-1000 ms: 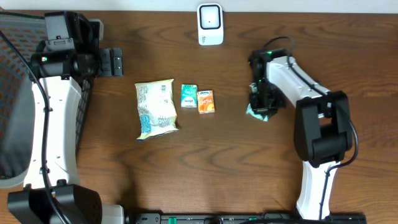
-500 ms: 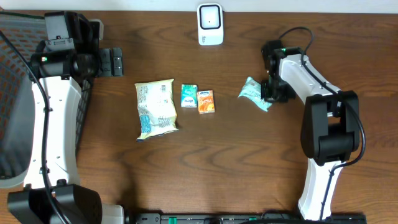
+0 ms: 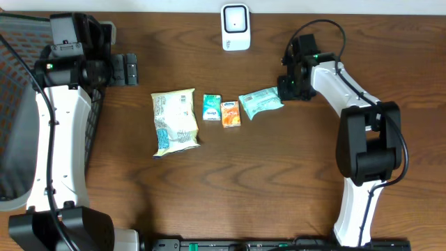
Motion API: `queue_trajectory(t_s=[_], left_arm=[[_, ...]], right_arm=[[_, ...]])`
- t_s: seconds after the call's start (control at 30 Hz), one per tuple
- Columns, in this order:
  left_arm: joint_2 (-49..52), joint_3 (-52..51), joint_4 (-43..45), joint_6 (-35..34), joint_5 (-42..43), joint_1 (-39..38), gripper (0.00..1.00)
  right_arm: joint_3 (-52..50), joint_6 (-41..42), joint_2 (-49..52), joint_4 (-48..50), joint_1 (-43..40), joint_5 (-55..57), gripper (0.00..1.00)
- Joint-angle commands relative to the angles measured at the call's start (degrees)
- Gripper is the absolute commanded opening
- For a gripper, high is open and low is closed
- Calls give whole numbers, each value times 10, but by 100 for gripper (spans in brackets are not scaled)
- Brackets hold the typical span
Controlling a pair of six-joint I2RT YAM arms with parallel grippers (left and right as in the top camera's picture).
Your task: Scan the item barcode
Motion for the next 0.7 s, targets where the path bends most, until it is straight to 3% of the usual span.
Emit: queue_trajectory(t_s=[0.0, 0.17, 0.67], left_arm=[[1, 7, -1, 8, -3, -1, 98], [1, 7, -1, 8, -3, -1, 98], [1, 7, -1, 8, -3, -1, 98]], right_arm=[[9, -8, -24, 1, -38, -128, 42], [9, 6, -28, 6, -72, -223, 60], [9, 7, 22, 39, -58, -300, 57]])
